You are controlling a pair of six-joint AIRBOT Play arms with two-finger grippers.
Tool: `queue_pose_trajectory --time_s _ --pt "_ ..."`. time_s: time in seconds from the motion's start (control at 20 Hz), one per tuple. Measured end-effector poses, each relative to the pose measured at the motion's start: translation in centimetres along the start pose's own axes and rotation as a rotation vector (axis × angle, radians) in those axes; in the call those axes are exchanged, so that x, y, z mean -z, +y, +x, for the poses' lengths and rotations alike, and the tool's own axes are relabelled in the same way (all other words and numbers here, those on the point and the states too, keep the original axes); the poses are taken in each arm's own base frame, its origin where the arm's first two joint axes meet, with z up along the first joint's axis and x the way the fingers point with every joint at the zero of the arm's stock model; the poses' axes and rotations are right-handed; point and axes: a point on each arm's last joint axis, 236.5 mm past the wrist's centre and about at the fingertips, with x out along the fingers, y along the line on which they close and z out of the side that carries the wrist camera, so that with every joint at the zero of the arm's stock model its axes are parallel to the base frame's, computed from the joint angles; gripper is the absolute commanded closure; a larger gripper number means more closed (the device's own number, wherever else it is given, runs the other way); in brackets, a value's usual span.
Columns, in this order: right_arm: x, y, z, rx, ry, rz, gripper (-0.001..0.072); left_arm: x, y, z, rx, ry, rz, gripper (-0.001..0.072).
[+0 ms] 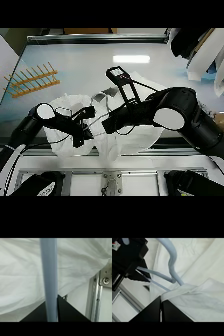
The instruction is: Fold the clothes and pants, and hang the long-sleeved shirts on hangers.
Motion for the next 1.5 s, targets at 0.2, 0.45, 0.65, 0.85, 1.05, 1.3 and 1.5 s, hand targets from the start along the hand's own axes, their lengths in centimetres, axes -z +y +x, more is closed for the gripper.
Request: queue_pose_trajectory --time_s 0.2,0.45,0.65,0.85,1.05,1.3,1.5 --pt "-0.3 0.5 0.0 -0.019 -0.013 0.002 0.0689 0.0 0.0 0.0 0.000 0.000 -0.001 0.0693" --pt "-0.3 1.4 0.0 -0.053 -0.012 0.012 0.0685 0.0 0.0 0.0 0.000 0.000 -0.001 0.0694" --pt "-0.2 1.6 0.0 -0.065 -0.011 0.016 0.0174 0.0 0.0 0.0 0.000 0.000 -0.001 0.0694" --pt "-0.2 1.7 -0.2 -0.069 -0.014 0.017 0.0198 0.0 0.0 0.0 0.000 0.000 -0.001 0.0694" --pt "-0.1 1.2 -2.0 -0.063 -0.027 0.024 0.0197 0.0 0.0 0.0 0.000 0.001 -0.001 0.0693" --pt "0.9 -2.8 -5.8 0.005 0.002 0.022 0.0197 0.0 0.0 0.0 0.001 0.001 -0.001 0.0694" --pt "1.2 -6.0 -8.3 0.019 0.015 -0.036 0.0197 0.0 0.0 0.0 0.001 0.001 -0.001 0.0694"
